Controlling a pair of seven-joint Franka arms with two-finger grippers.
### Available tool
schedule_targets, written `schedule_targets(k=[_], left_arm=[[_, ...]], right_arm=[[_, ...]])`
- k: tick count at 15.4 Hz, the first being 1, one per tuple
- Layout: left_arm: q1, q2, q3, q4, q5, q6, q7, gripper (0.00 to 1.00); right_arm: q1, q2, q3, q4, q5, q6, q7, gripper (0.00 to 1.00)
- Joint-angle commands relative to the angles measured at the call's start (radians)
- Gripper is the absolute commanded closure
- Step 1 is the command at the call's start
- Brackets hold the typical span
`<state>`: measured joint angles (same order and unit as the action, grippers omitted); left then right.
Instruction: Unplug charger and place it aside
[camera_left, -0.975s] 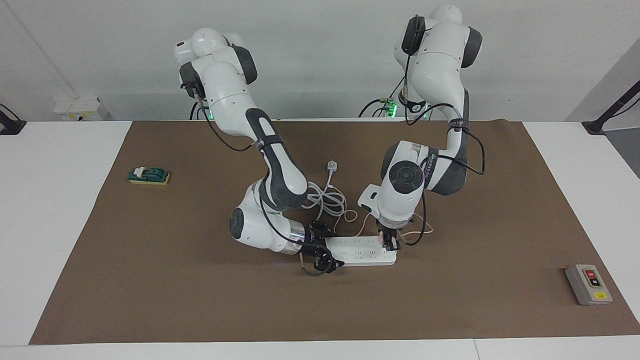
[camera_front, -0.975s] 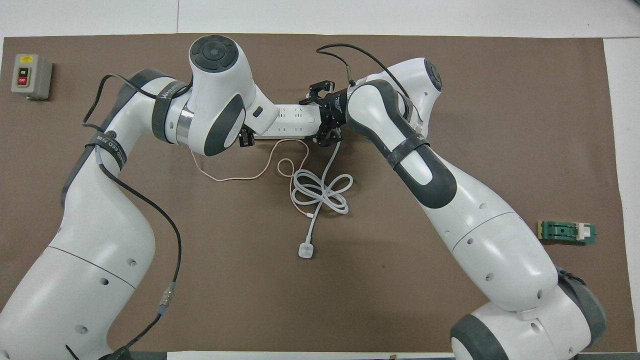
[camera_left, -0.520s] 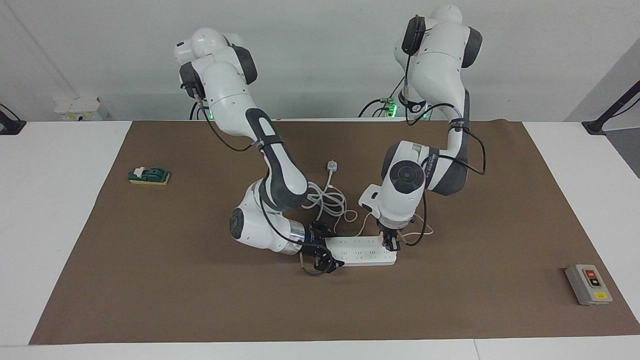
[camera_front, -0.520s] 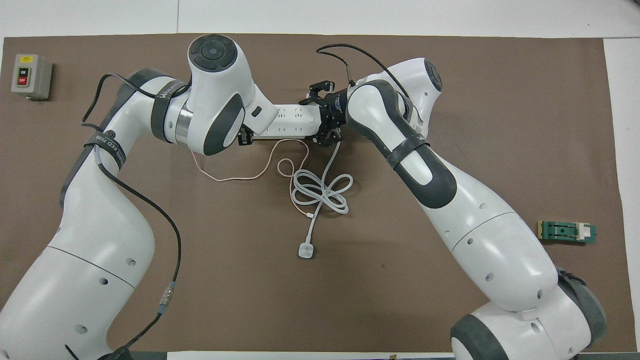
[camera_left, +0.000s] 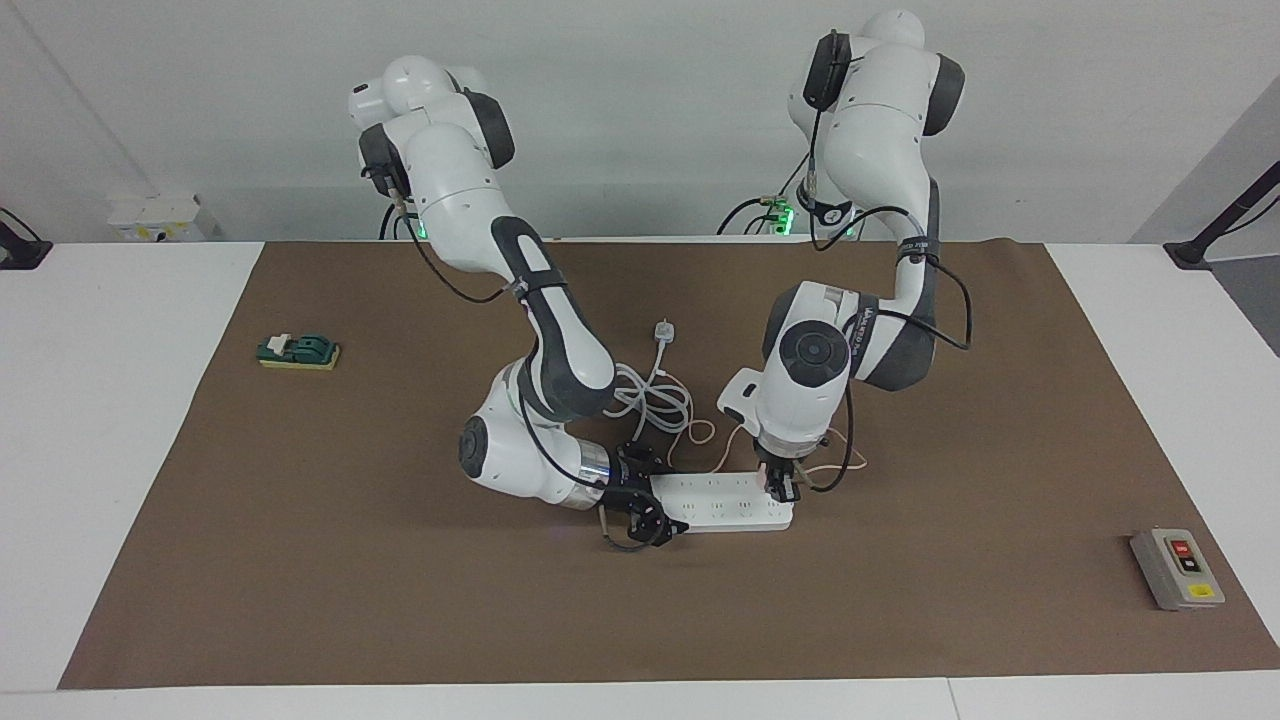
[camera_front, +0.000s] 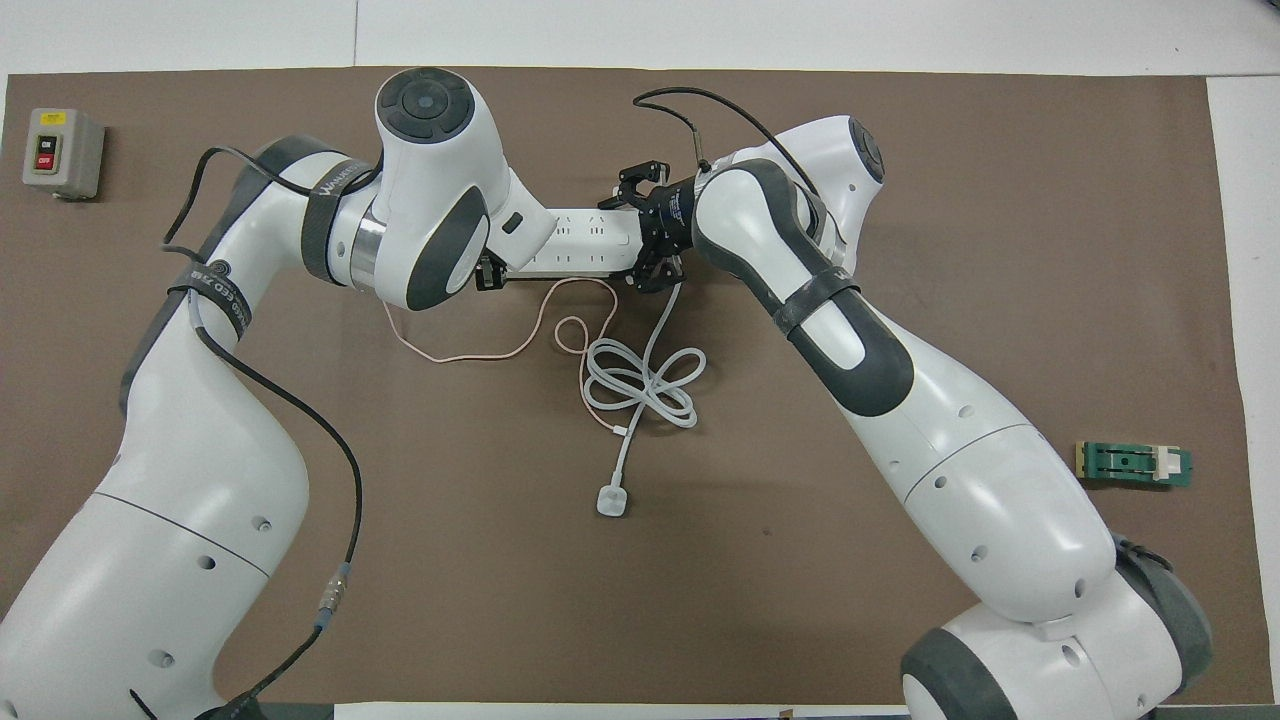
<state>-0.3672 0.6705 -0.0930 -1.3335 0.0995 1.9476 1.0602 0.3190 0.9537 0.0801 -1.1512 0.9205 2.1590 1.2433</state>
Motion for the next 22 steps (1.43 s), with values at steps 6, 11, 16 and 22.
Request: schedule_targets(k=[6,11,16,22], left_arm=[[0.008,-0.055,0.012,0.027,0.009,-0.01,0.012,1.0],[0.025,-0.094,0.012,0.023,0.009,-0.018,0.03,1.0],[0.048,-0.14,0.012,0.022,0.006,-0.056,0.046,1.0],[0.145,-0.242,0.007,0.017,-0.02,-0.163,0.05,1.0]], right_arm=[[-0.006,0.017,0.007,0.007,0.012,0.038,-0.062,1.0],[-0.006,0.017,0.007,0.007,0.012,0.038,-0.062,1.0],[-0.006,0.017,0.007,0.007,0.012,0.038,-0.062,1.0],[-0.009,0.013,0.006,0.008,0.008,0.036,-0.024,0.0]])
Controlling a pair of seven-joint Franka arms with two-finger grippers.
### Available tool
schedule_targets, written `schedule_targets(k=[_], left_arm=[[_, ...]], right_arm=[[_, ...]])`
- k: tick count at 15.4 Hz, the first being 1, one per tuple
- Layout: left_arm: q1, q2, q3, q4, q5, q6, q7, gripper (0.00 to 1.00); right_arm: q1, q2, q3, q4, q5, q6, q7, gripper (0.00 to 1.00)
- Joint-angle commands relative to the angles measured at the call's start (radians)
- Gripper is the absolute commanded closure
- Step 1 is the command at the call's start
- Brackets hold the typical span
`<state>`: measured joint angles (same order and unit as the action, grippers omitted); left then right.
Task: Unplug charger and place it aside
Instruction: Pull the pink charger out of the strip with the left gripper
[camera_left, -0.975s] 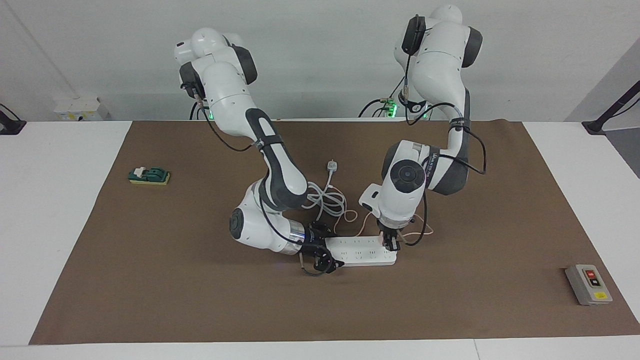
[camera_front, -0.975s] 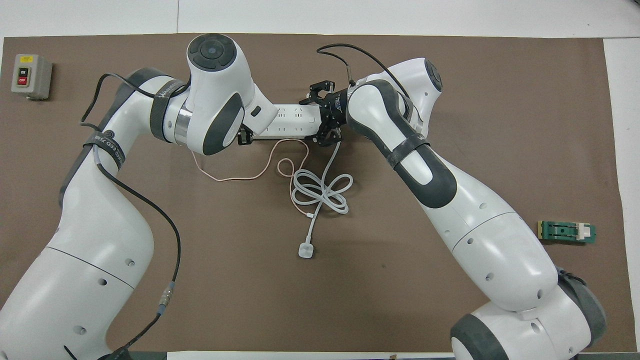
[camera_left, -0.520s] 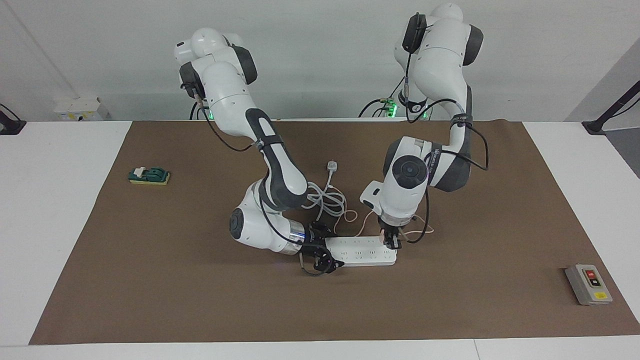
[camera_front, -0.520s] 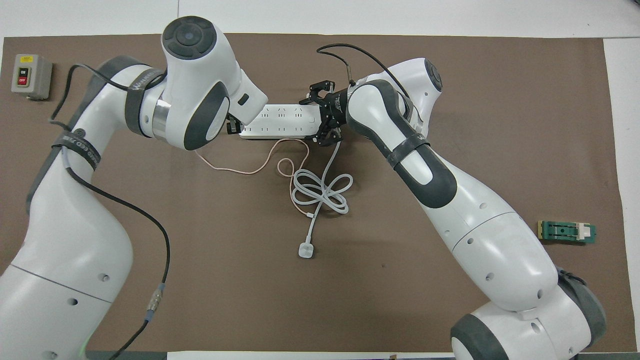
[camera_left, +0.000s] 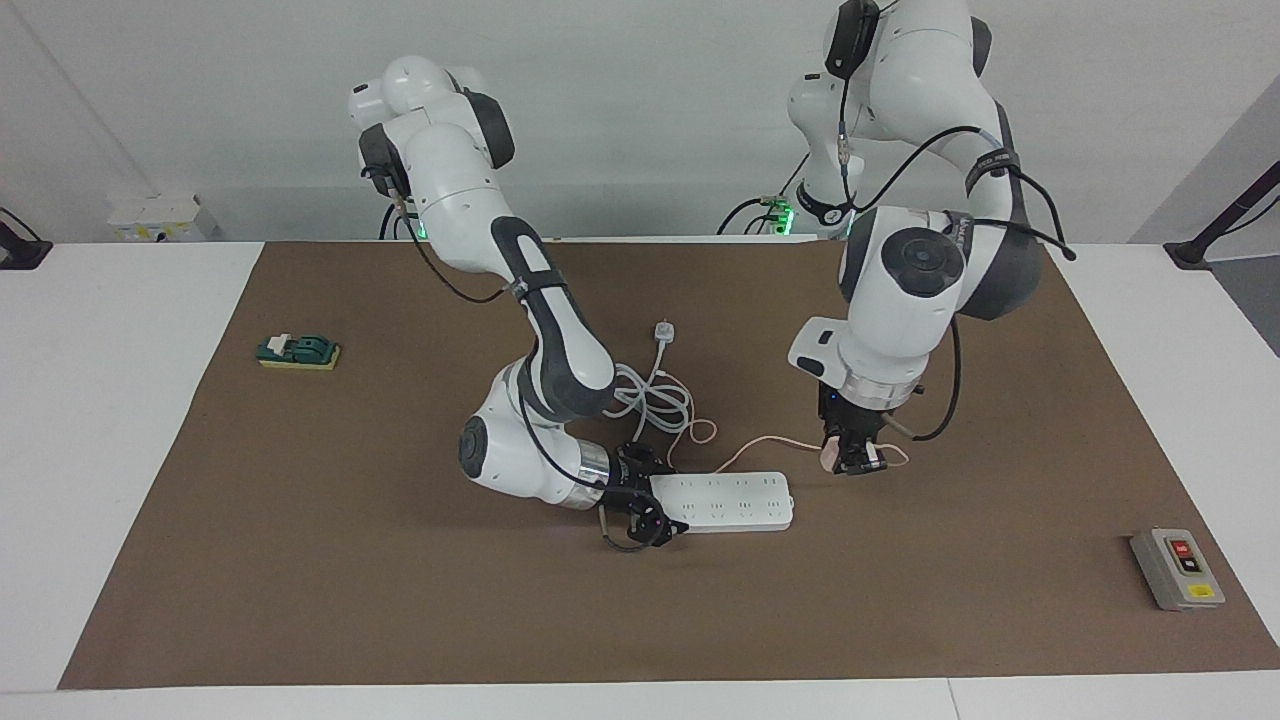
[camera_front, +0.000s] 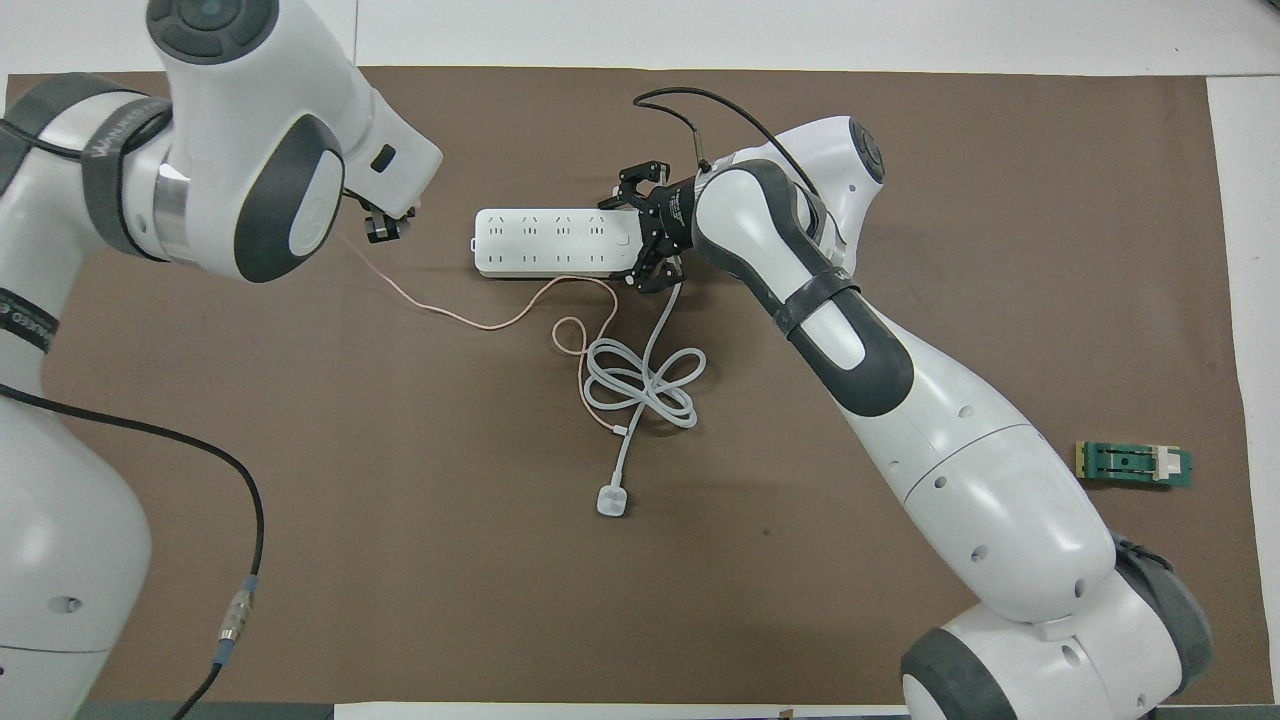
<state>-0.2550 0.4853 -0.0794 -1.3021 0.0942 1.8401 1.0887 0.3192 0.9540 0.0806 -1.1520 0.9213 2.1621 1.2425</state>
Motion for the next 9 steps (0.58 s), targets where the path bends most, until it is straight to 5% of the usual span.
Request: schedule_targets(k=[1,9], left_arm=[[0.052,-0.079,-0.005,-0.022,-0.014,-0.074,0.023,1.0],[0.242,-0.218,-0.007,-0.066,-0.044,-0.225,0.186,1.0]], right_arm=[[-0.012,0.006,0.005,0.009,0.007,0.03,-0.021,0.0],[-0.043,-0.073,0.007,-0.018,0.008,-0.025,0.021,0.0]])
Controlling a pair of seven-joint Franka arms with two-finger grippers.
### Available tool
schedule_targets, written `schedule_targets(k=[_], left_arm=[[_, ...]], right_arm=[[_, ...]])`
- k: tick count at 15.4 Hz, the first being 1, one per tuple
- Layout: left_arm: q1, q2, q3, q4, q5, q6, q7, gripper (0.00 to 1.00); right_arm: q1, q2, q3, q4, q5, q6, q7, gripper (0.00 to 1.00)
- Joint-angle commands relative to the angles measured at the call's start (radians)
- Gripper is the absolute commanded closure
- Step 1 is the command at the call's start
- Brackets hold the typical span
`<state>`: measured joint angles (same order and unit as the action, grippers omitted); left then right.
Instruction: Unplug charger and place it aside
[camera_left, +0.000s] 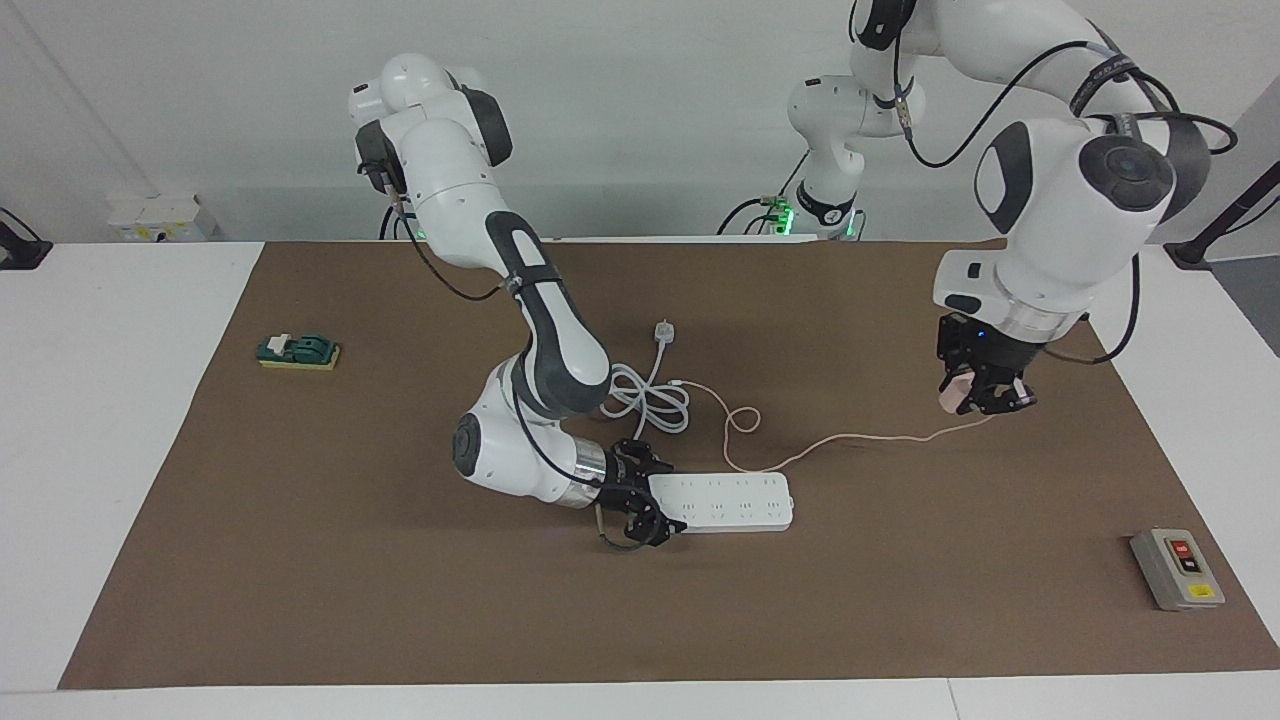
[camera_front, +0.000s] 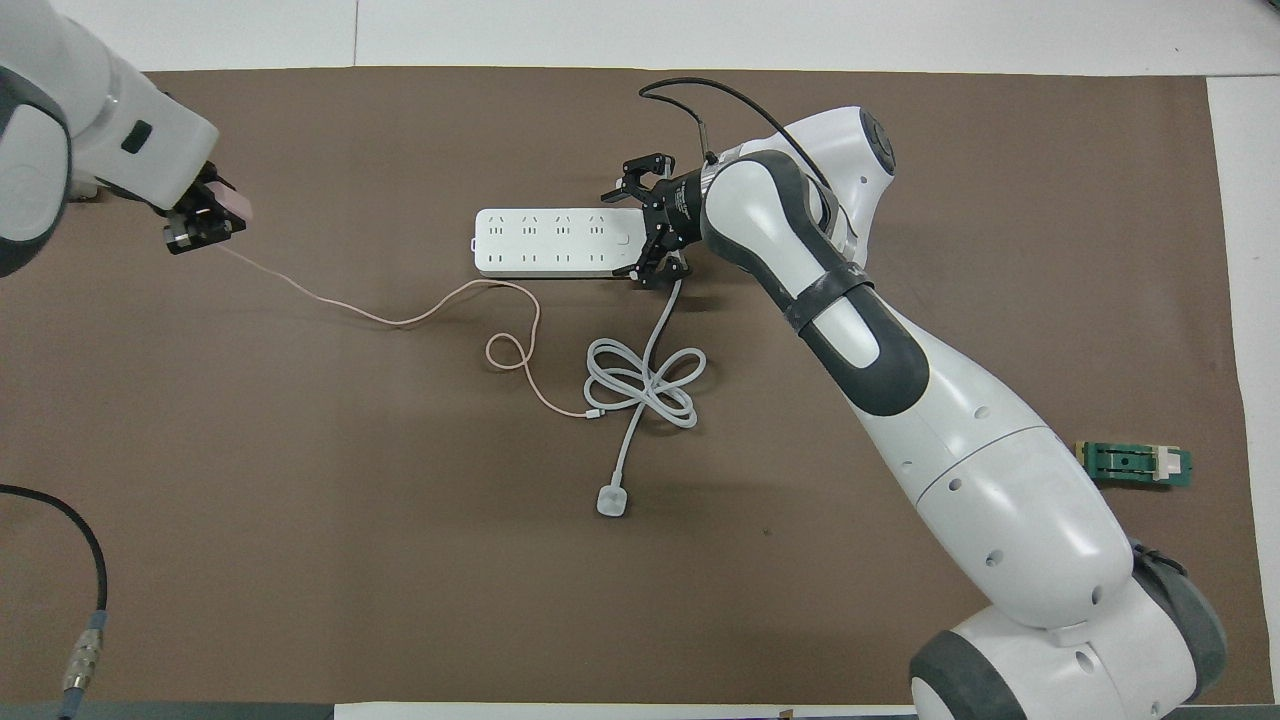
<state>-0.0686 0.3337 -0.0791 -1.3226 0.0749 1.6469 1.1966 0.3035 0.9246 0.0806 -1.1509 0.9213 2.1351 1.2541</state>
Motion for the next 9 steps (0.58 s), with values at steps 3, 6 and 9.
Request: schedule_targets(k=[3,6,9], left_arm=[[0.122,-0.099,-0.002,-0.049,-0.024,-0.047,0.142,1.0],[0.159,-0.128,-0.002,-0.091,-0.024,-0.049,0.146,1.0],[0.173,-0.14,-0.001,-0.113,-0.026,-0.047,0.077,1.0]], right_arm=[[-0.05,-0.088,0.005,-0.05,0.007,-0.055,0.014,0.0],[-0.086,-0.159,-0.01,-0.073,-0.009,-0.128,0.039,0.0],[-0.09,-0.226,-0.073,-0.078,-0.03,-0.211,0.039,0.0]])
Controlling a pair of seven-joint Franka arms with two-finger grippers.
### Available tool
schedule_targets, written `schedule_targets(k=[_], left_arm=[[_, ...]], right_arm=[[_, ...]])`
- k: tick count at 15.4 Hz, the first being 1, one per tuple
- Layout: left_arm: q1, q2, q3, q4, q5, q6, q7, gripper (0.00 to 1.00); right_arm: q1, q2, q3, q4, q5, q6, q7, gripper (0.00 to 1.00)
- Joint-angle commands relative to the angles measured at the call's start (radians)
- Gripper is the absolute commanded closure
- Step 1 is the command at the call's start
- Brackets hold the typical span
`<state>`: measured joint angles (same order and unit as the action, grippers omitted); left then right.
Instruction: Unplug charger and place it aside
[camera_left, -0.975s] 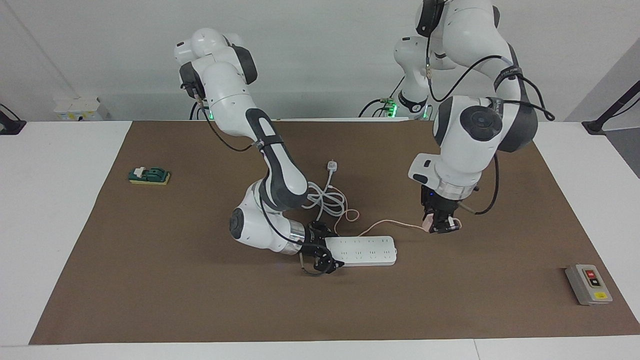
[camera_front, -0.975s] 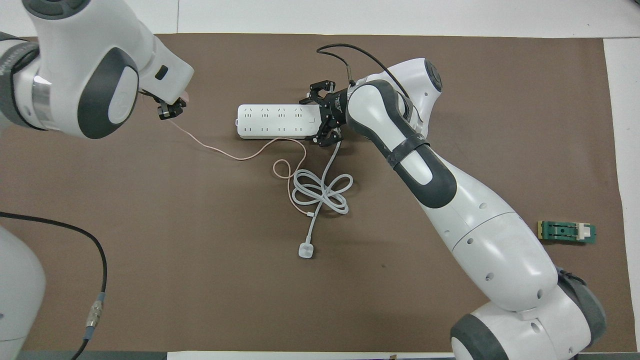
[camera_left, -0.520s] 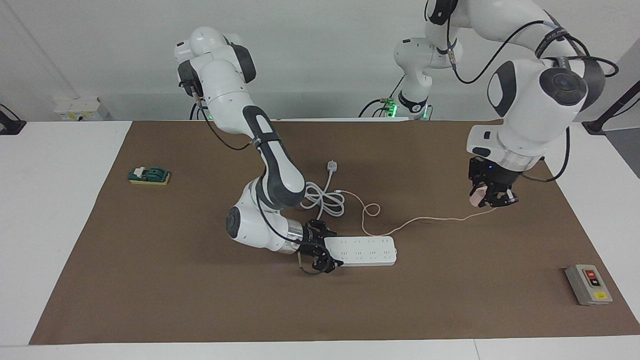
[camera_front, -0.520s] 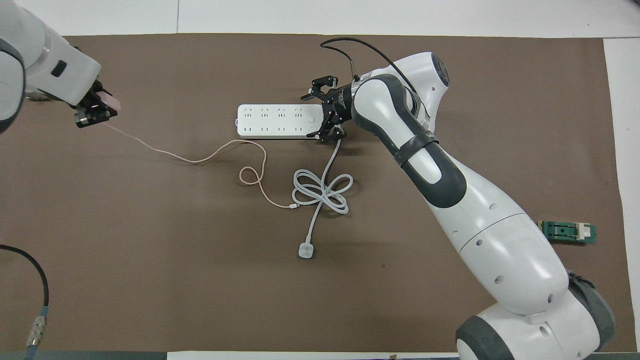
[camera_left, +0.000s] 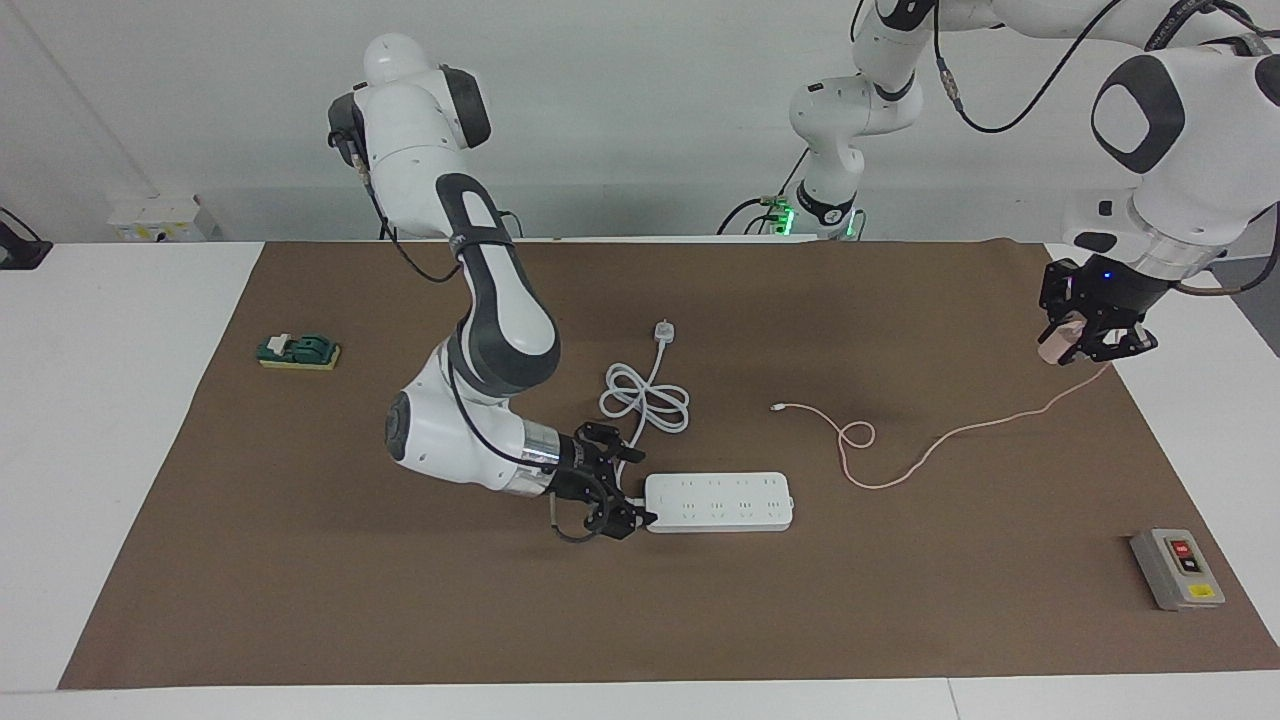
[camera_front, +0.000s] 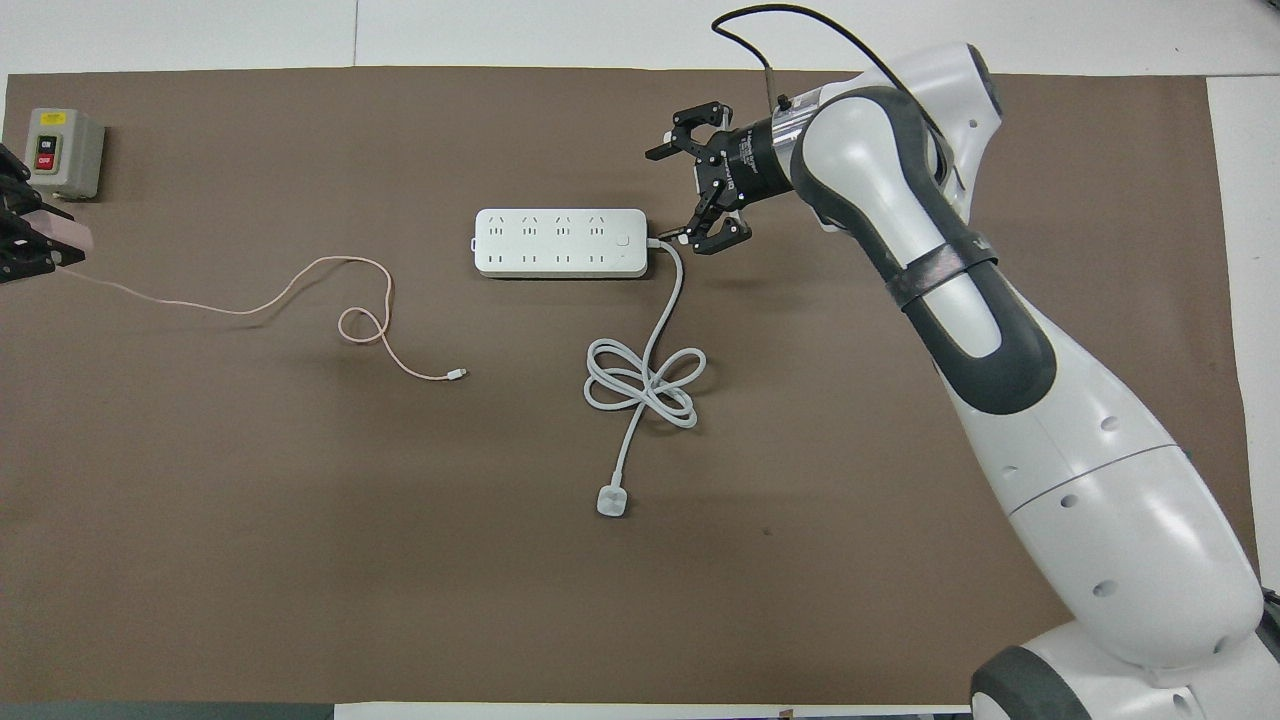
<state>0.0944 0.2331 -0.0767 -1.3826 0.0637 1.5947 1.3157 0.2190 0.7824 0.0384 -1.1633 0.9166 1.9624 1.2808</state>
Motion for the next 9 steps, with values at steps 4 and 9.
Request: schedule_targets(k=[4,9], left_arm=[[0.008,-0.055,0.003,-0.065,-0.005,-0.063,-0.413,1.0],[-0.001,-0.094,0.0,-0.133,-0.005,-0.088,-0.911,1.0]], right_arm=[[-0.01,-0.17,-0.086,-0.064,-0.163,-0.117,0.003,0.0],[-0.039,-0.282,-0.091,-0.065,-0.379,-0.226,-0.174,0.0]])
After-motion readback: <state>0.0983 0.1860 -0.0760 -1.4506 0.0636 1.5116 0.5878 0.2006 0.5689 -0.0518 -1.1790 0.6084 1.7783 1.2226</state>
